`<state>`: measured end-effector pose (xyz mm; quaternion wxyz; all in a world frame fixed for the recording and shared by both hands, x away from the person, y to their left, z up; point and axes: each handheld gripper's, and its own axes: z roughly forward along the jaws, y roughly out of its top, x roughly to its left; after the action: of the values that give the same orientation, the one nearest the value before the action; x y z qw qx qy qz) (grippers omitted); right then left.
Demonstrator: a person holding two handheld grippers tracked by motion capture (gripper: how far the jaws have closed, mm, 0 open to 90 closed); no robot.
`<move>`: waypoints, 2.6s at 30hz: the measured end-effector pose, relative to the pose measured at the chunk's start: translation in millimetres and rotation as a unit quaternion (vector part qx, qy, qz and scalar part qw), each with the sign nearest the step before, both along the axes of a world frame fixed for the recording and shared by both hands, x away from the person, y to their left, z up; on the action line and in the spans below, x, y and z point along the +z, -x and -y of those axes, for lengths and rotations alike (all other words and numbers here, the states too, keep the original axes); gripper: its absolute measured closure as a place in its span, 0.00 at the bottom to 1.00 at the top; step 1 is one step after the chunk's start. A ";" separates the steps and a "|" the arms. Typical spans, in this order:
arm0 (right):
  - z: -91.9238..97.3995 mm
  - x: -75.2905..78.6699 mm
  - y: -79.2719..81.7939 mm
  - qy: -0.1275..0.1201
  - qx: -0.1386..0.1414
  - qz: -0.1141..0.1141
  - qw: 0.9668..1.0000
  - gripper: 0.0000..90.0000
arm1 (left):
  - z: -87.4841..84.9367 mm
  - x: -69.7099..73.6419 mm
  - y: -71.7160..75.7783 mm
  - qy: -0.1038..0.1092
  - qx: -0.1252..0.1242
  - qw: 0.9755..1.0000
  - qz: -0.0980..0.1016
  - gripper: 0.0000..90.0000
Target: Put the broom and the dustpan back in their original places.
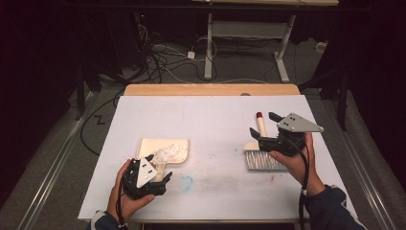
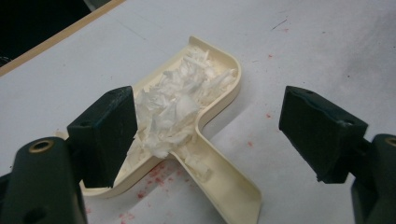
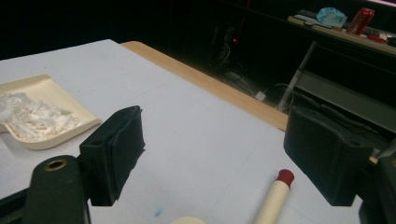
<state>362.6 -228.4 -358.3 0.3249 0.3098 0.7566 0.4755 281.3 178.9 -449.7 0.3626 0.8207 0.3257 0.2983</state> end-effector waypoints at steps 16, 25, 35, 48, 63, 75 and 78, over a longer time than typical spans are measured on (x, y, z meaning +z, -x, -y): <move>8.3 -7.2 27.5 0.024 0.016 0.019 0.999 0.23 | 2.3 -3.4 3.2 -0.003 -0.003 1.000 -0.001 0.21; 20.7 -15.4 43.9 0.038 0.017 0.025 0.999 0.23 | 4.8 -4.4 4.5 -0.005 -0.009 1.000 0.000 0.21; 40.9 -27.9 57.3 0.034 0.011 0.029 0.999 0.23 | 6.9 -4.7 2.9 -0.004 -0.016 1.000 0.002 0.21; 58.4 -56.4 73.1 0.045 0.006 0.009 0.999 0.24 | 7.6 -5.8 2.7 -0.008 -0.026 1.000 0.005 0.21; 71.7 -97.4 86.2 0.063 -0.021 -0.041 0.997 0.19 | 1.7 -13.1 6.3 -0.010 -0.027 1.000 0.004 0.19; 73.7 -92.8 91.7 0.056 -0.025 -0.028 0.998 0.18 | 7.7 -15.0 2.1 -0.013 -0.036 0.999 0.003 0.19; 71.3 -91.8 93.7 0.061 -0.025 -0.025 0.998 0.18 | 7.7 -16.6 3.0 -0.020 -0.042 0.999 0.003 0.19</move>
<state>268.9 -299.8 -450.1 0.3362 0.3203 0.7838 0.4123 278.3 171.2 -466.3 0.3595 0.8397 0.2840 0.2915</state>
